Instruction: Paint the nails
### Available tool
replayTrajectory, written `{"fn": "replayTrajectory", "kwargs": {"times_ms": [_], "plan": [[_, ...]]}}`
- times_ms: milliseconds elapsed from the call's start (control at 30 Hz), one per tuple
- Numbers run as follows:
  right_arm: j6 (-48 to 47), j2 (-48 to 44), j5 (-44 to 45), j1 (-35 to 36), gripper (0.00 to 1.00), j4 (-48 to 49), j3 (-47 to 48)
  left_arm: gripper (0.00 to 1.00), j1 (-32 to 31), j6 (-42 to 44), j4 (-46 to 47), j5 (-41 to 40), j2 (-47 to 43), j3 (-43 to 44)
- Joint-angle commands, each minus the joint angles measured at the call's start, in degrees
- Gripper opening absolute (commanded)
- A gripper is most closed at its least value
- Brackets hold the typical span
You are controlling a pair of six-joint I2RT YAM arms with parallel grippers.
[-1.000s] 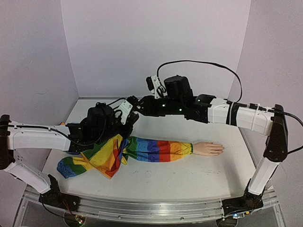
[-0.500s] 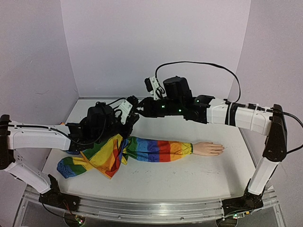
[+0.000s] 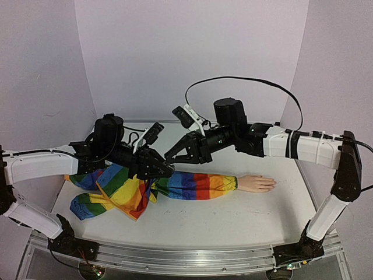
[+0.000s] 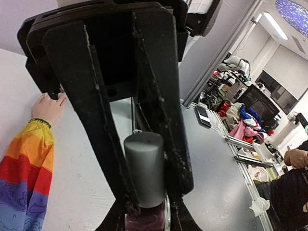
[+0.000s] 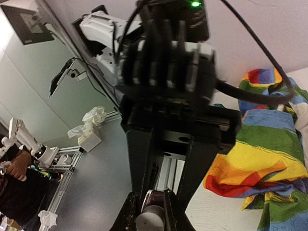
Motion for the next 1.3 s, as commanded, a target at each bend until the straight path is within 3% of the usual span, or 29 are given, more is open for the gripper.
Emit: {"fn": "replayTrajectory", "kwargs": {"times_ms": [0,100,267,333,400,700,900,1167,1267], "plan": [[1.4,-2.1,-2.4,2.7,0.00,6.9,-0.2,0.00,-2.8,7.3,9.6,1.0,-3.5,1.5],[2.9,-3.6,9.7,2.7,0.11,5.2,-0.1,0.00,-2.8,10.8,9.6,-13.7,-5.7,-0.4],[8.7,-5.1,27.6,1.1,0.59,-1.1,0.9,0.00,-4.4,16.4,9.6,-38.5,-7.3,-3.4],[10.4,-5.9,32.4,1.0,0.69,-2.5,0.5,0.00,-6.3,18.9,9.5,-50.5,-7.2,-3.9],[11.7,-6.4,35.8,1.1,0.72,-3.8,0.6,0.00,-7.8,20.5,9.5,-60.0,-6.6,-3.9],[16.6,-2.9,37.1,1.8,0.67,-4.6,4.9,0.00,-11.4,24.5,9.4,-71.9,-2.9,-1.6],[17.7,-0.8,38.9,2.2,0.49,-4.8,7.2,0.00,-11.7,24.6,9.3,-73.8,-1.8,-0.9],[16.9,3.0,39.2,2.3,0.45,-7.5,11.1,0.00,-11.8,24.4,9.2,-73.7,-1.6,-0.5],[16.8,3.9,38.6,2.4,0.35,-7.6,12.0,0.00,-11.8,24.3,9.2,-73.7,-1.6,-0.6]]}}
